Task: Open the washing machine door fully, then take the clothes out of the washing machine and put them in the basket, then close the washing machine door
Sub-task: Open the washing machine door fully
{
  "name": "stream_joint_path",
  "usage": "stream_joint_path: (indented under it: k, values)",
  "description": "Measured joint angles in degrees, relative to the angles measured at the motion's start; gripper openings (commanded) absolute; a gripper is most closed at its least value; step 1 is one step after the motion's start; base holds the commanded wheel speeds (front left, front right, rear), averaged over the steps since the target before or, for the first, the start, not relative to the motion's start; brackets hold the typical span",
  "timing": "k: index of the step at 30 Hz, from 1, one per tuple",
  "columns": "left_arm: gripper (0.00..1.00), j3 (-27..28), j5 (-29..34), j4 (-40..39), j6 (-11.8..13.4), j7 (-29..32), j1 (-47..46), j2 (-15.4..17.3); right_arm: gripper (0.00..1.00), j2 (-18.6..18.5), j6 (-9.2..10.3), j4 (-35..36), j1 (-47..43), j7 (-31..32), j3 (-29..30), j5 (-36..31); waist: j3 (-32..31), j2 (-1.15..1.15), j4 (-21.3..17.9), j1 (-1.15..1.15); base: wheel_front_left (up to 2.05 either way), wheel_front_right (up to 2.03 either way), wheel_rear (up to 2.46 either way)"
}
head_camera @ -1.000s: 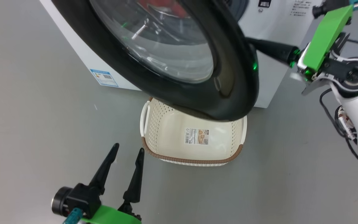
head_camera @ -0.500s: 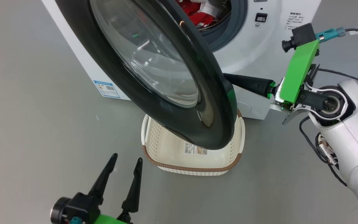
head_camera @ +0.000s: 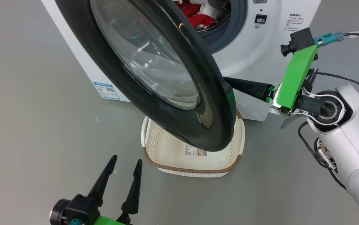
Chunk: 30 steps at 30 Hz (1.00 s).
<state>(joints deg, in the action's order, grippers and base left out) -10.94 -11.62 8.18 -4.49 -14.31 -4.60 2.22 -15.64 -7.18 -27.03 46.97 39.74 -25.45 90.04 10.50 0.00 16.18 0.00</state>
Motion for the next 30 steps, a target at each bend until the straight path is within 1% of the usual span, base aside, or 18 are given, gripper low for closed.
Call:
stream_joint_path:
  k: [1,2,9,14,22,28,30]
  values:
    - [1.0,0.0,0.0,0.0,0.0,0.0,0.0,0.0,0.83,0.0,0.0,0.0,-0.1,-0.4,0.0,-0.2,0.0,0.0,0.0,0.0,0.0,0.0,0.0]
    - [1.0,0.1,0.0,0.0,0.0,0.0,0.0,0.0,1.0,0.0,0.0,0.0,-0.1,-1.0,0.1,-0.4,0.0,0.0,-0.1,0.0,0.0,0.0,0.0]
    - [1.0,0.4,0.0,0.0,0.0,0.0,0.0,0.0,1.0,-0.3,0.0,0.6,-0.4,-3.2,0.3,-1.5,0.2,0.0,-0.4,0.0,0.0,0.0,0.0]
    - [1.0,0.7,0.0,0.1,0.0,0.0,0.0,0.0,1.0,-1.0,-0.01,0.8,-2.3,-5.7,0.4,-2.0,0.2,0.0,-0.8,0.0,0.0,0.0,0.0]
    - [1.0,1.5,0.2,0.1,0.0,0.0,0.0,0.0,1.0,-3.6,-0.01,1.0,-3.9,-13.0,1.1,-4.8,0.3,0.0,-2.0,0.0,0.0,0.0,0.0]
    - [1.0,2.2,0.3,0.1,-0.1,0.0,0.0,0.0,1.0,-6.7,-0.01,1.2,-6.5,-20.2,-0.6,-9.2,0.4,0.0,-2.9,0.0,0.0,0.0,0.0]
    - [1.0,2.3,0.5,0.1,-0.1,0.0,0.0,0.0,1.0,-7.4,-0.01,1.1,-7.6,-22.5,-1.5,-9.6,0.4,0.0,-3.2,0.0,0.0,0.0,0.0]
